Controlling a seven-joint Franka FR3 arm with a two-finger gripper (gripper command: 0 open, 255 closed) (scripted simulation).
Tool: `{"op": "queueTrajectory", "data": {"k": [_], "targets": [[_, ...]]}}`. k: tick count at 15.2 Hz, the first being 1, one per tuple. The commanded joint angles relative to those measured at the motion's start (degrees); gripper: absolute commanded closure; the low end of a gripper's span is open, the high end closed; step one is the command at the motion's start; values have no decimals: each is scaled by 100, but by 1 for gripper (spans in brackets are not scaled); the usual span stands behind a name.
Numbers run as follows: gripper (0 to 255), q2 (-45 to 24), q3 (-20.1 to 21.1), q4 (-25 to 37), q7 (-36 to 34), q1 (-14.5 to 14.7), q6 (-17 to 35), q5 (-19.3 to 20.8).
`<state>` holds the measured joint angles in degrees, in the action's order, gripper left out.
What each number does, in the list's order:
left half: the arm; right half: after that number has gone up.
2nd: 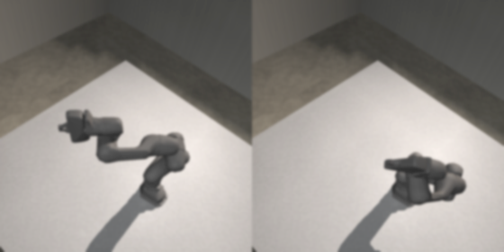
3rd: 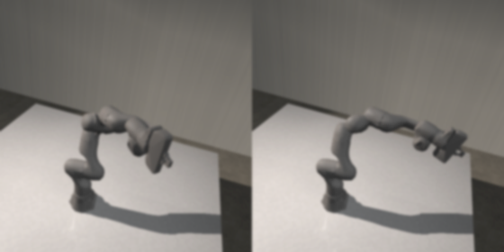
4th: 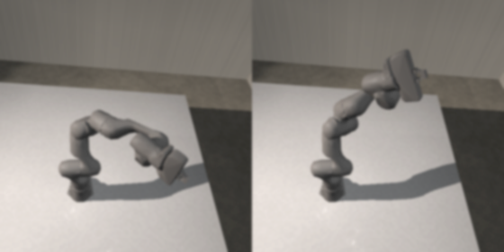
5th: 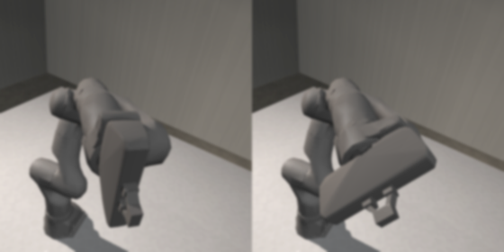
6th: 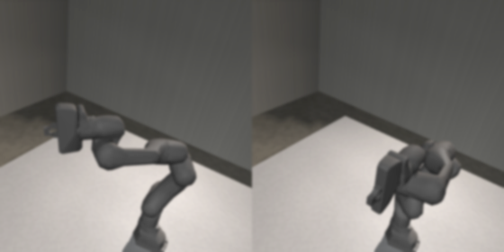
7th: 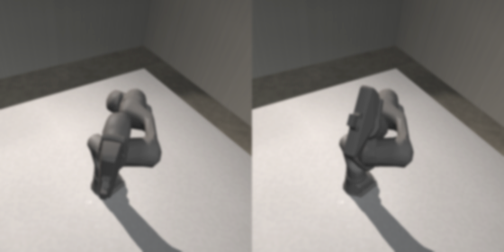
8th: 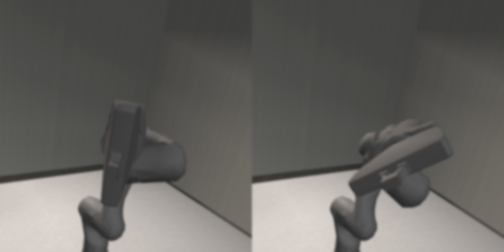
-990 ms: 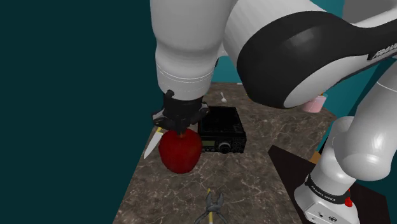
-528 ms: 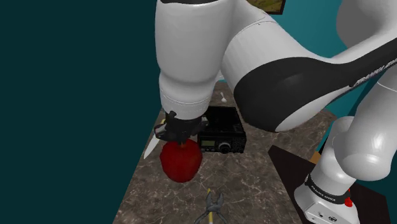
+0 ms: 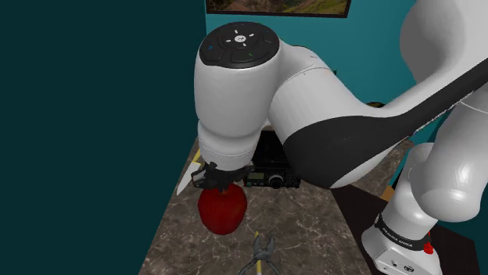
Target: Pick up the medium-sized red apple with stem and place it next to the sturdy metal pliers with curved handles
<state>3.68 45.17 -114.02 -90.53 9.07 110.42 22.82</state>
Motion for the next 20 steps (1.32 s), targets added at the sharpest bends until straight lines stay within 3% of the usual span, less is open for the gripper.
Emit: {"op": "queueTrajectory", "data": {"k": [1,15,20], "targets": [[255,-39,5,-125,-77,-2,138,52],[255,-566,46,-734,-786,13,915,666],[255,-598,44,-755,-824,16,946,703]]}}
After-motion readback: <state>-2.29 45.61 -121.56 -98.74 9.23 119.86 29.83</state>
